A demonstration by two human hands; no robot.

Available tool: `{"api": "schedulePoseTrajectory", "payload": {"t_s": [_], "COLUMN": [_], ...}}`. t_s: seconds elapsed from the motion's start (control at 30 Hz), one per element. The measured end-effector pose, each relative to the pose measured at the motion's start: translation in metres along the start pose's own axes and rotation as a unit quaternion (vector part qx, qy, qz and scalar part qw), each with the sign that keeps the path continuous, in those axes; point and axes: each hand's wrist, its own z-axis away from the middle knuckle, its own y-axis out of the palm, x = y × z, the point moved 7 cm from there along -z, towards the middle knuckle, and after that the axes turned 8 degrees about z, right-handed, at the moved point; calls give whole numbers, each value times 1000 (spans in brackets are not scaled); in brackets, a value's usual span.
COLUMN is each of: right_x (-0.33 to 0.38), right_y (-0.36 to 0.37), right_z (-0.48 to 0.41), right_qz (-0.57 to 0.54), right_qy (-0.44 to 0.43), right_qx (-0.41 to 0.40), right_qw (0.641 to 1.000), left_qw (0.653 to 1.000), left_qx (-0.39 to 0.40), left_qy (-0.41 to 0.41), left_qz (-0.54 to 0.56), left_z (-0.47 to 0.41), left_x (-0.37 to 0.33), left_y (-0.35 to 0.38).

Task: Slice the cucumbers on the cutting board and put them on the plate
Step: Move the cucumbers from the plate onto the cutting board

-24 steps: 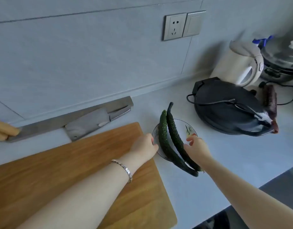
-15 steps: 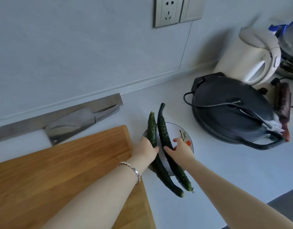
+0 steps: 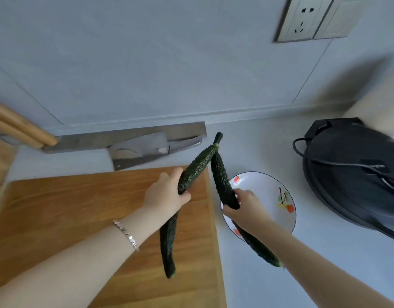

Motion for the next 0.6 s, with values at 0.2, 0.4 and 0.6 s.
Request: {"api": "schedulePoseTrajectory", "payload": {"t_s": [0.2, 0.4, 0.6], "right_x": [91, 145, 170], "right_y": [62, 113, 123], "right_z": [-22, -27, -26], "right_qz": [68, 51, 96], "right_qy": [-65, -70, -108], "right_qx": [67, 122, 107], "right_qw": [993, 989, 984], "left_qw": [975, 961, 981], "left_qx": [44, 107, 60], "left_qy": [-14, 12, 67], "left_qz": [-219, -255, -169], "left_z": [44, 67, 57], "left_x": [132, 189, 183], "left_y": [-51, -45, -50]}}
